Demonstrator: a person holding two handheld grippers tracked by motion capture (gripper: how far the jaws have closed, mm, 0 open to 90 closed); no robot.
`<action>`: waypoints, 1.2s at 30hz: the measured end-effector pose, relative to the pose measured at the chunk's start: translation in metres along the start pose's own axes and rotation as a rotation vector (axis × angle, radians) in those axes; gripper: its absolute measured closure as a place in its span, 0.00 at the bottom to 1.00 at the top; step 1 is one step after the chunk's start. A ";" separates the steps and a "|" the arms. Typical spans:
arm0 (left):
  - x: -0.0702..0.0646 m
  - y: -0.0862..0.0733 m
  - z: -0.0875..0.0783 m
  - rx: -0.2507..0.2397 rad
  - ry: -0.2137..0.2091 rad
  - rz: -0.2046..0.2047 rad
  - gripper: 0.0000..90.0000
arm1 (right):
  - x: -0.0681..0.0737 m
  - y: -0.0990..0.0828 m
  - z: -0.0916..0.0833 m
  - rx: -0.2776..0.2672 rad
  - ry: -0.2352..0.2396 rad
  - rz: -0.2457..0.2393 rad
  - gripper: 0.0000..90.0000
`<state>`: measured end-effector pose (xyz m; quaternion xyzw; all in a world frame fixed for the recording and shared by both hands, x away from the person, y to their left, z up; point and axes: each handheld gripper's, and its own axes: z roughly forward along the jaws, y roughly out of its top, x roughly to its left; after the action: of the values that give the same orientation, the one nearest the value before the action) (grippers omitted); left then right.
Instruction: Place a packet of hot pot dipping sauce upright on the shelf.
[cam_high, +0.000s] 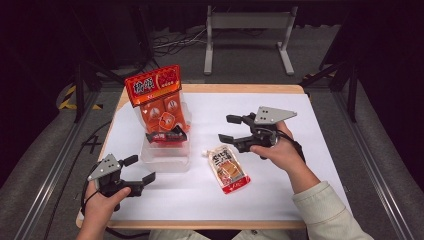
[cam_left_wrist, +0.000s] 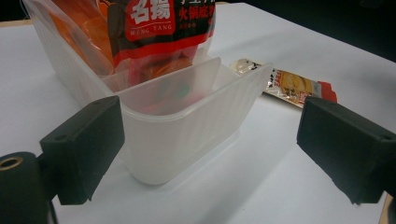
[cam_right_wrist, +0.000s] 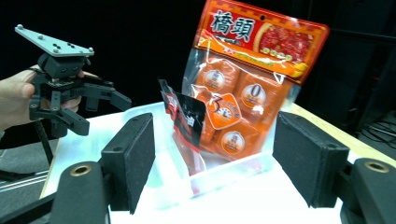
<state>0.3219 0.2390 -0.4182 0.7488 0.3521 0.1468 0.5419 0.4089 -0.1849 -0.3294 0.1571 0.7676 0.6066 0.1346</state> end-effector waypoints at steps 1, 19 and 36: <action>0.000 0.000 0.000 0.000 0.000 0.000 0.09 | 0.000 -0.001 -0.002 0.002 -0.005 0.003 0.33; -0.002 0.000 -0.001 0.000 0.010 0.000 0.09 | 0.003 -0.026 -0.011 0.032 -0.101 0.046 0.31; -0.002 0.001 0.000 0.002 0.007 0.004 0.09 | -0.008 -0.064 0.008 0.131 -0.129 0.108 0.30</action>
<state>0.3205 0.2379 -0.4170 0.7497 0.3525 0.1500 0.5396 0.4148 -0.1951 -0.3935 0.2454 0.7858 0.5501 0.1403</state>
